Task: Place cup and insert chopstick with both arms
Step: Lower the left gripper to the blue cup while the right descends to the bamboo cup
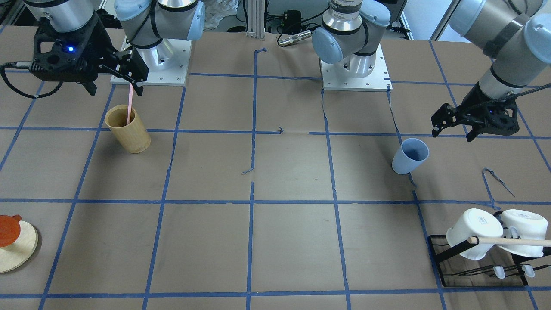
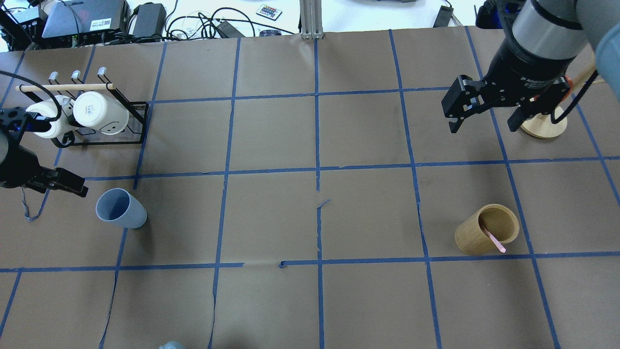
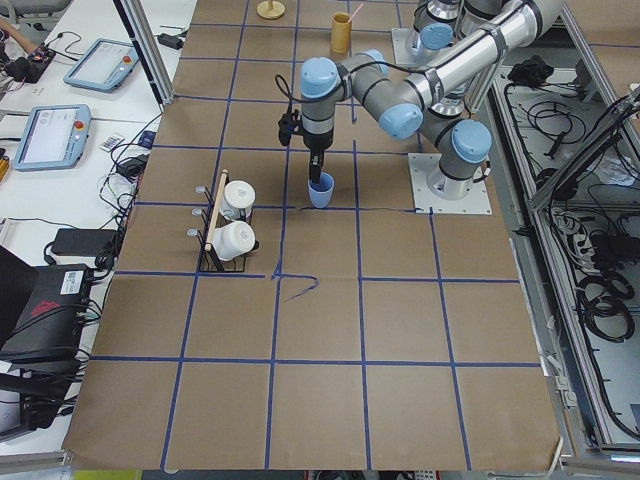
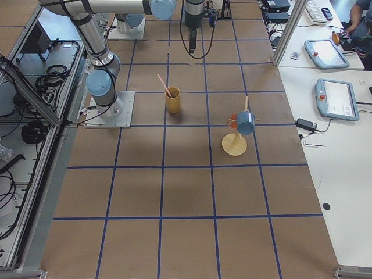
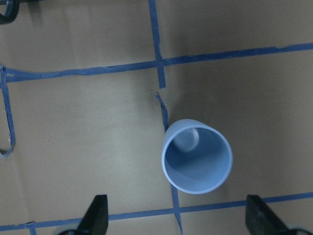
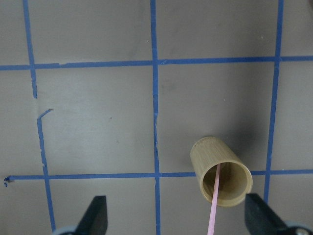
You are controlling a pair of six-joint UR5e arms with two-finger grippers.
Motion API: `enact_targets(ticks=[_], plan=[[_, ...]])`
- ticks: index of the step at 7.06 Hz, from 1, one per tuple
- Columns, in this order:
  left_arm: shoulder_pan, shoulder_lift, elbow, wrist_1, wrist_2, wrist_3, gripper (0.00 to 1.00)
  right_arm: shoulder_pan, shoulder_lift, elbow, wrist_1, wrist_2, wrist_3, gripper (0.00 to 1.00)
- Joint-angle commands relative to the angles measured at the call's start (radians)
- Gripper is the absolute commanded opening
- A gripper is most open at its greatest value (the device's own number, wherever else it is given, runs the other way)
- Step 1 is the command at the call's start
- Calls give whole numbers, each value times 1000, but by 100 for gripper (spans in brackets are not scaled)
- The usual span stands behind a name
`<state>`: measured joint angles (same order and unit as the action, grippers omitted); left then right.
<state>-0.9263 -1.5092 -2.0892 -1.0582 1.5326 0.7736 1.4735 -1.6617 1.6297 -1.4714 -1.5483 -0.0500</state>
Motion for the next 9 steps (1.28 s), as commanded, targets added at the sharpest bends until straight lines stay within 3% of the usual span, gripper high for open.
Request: enact_targets(ticks=[1,3,6,7,8,9], plan=[[41,-17,-77,107,-17,38,98,-123,20,2,139,4,71,100],[40,-29,-74,43,-70,-19,98,-183,65,33,271,4,78,100],[14,-62,-71,55,-85,-198,97,-186,83,197,280,2,144,100],[14,-69,-77,53,-82,-191,89,-186,95,240,276,2,148,100],[14,-81,-80,50,-74,-194,65,-188,98,261,280,-6,180,100],[14,-110,-72,49,-74,-209,19,-188,103,263,278,-1,253,97]])
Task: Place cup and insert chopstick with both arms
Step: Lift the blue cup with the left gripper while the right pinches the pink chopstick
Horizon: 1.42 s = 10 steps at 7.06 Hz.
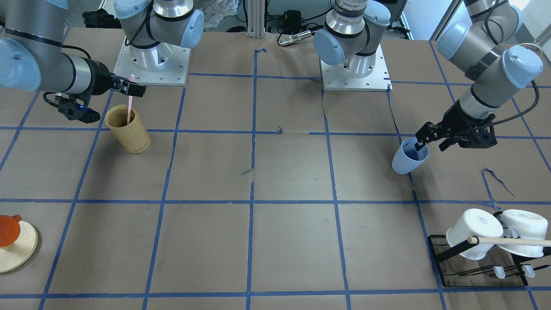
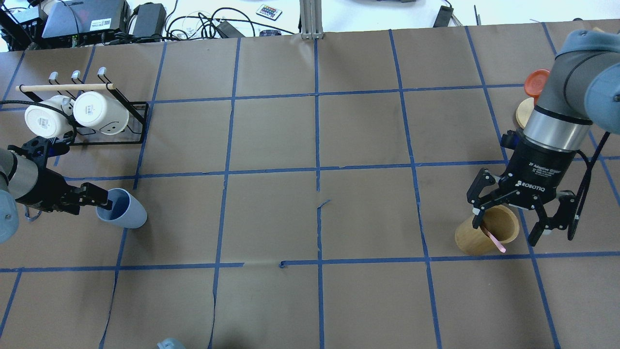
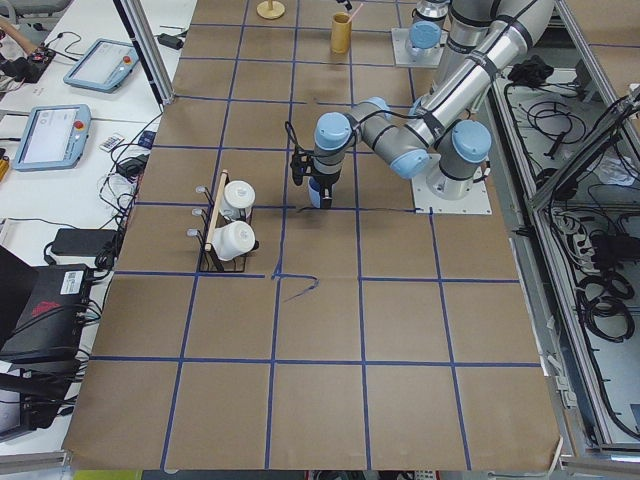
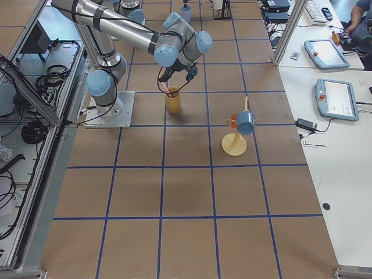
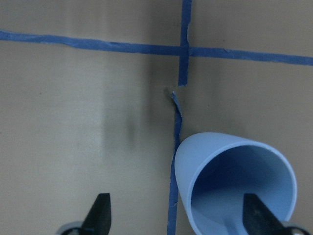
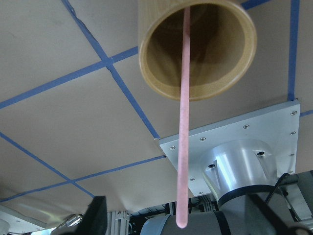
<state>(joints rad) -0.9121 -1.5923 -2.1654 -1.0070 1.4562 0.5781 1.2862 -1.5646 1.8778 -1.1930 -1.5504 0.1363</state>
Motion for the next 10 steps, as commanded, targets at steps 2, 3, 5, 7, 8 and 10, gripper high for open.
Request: enact_targets(ticks=[2,3,5,7,8,10], plan=[[-10,-54,10,1,32,-93,0,-1,15,29,1,-5,91,67],[-48,-51,27,2,38,-118,0,-1,15,30,-2,-11,91,63],[-196,-35,99,-81,122,-264,0,-1,30,27,-14,-13,94,50],[-415,-49,160,-88,119,-546,0,-1,35,27,-14,-13,97,47],[-547,-66,173,-67,118,-714,0,-1,37,27,-14,-13,115,44],[-741,-95,231,-45,92,-1036,0,-1,43,23,-16,-13,138,26]])
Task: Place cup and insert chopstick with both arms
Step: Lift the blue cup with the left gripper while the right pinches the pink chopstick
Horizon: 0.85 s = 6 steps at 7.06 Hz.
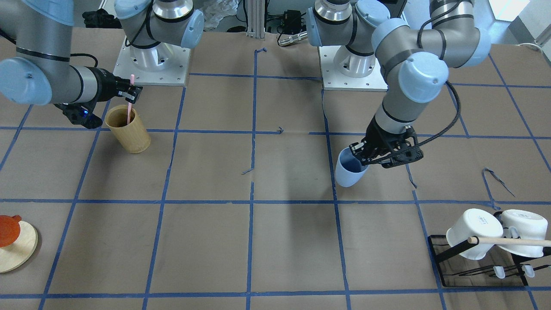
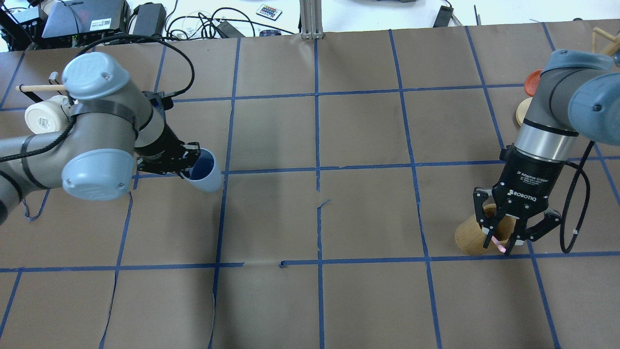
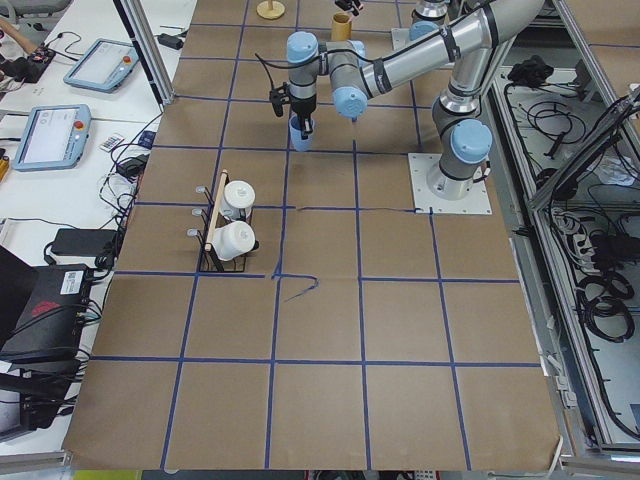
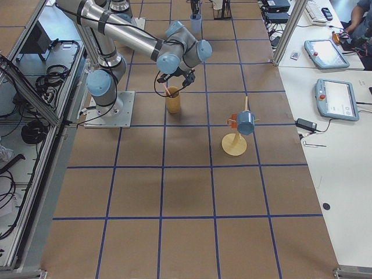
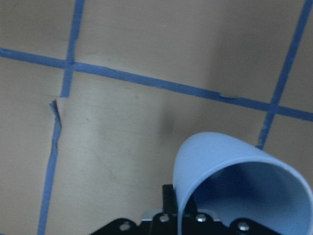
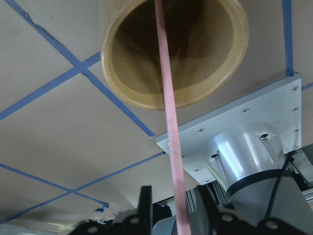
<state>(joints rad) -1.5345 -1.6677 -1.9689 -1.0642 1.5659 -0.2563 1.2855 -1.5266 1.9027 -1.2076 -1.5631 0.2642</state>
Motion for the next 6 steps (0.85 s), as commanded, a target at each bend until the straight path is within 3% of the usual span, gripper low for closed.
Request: enact_targets(ticks=[1,3,6], plan=[[-201,-67,97,13,-17,-298,0,0,6,-5,-1,1,12,19],[-228,-226,352,9,-18,-433,0,0,6,-13,-1,5,13,8],[-317,-413,517,13,-1,-572,0,0,6,-51,14,5,41,8]])
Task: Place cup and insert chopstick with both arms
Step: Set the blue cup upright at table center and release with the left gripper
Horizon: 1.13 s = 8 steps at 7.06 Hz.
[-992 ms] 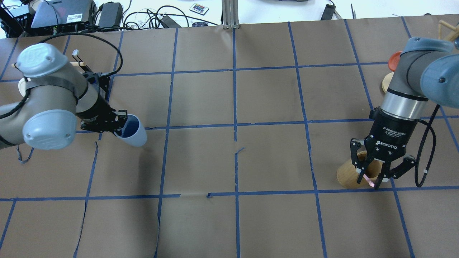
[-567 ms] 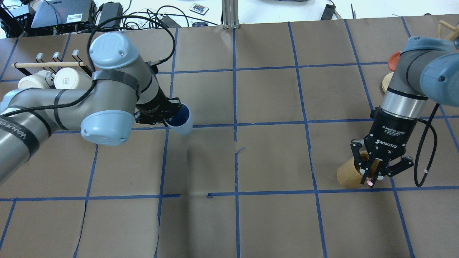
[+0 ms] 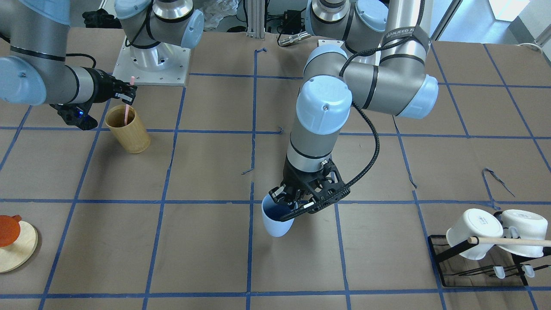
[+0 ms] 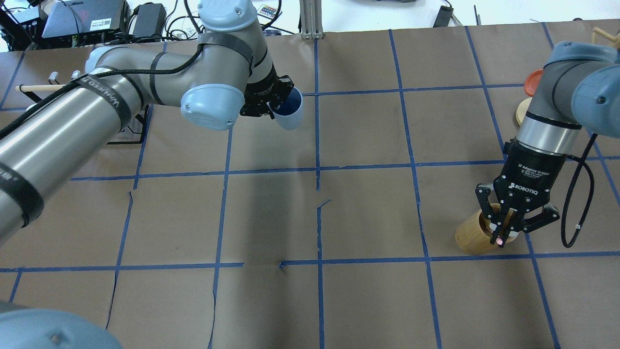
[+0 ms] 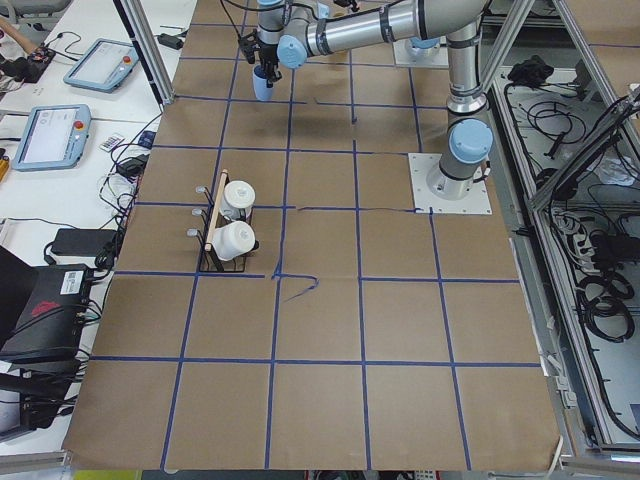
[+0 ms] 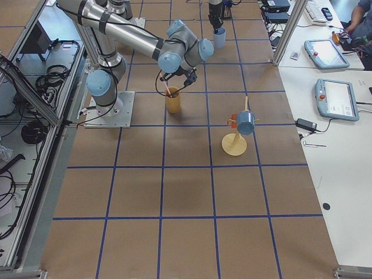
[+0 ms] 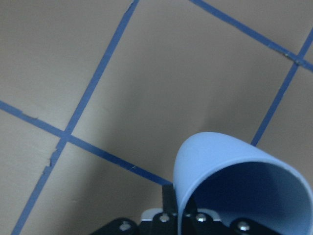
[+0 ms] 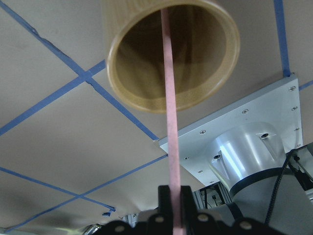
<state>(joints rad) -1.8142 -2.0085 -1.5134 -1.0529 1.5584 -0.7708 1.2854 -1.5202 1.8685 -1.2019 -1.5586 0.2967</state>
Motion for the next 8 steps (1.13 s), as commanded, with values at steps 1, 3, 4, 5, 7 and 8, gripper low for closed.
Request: enact_targets(ticks=[1,3,4,5,7,8], plan=[[-56,-105,74,7,18,-53,0,0,0,-37,13,11,25,8],[-60,-122,74,8,14,-58,0,0,0,-89,71,41,28,8],[-60,-128,74,14,14,-48,0,0,0,-129,120,76,57,8],[-60,-133,76,17,14,-39,4,0,0,-159,168,119,65,8],[-63,-145,76,39,15,-47,78,0,0,-195,231,146,68,8],[-63,-130,78,63,15,-33,85,0,0,-224,266,147,88,7]])
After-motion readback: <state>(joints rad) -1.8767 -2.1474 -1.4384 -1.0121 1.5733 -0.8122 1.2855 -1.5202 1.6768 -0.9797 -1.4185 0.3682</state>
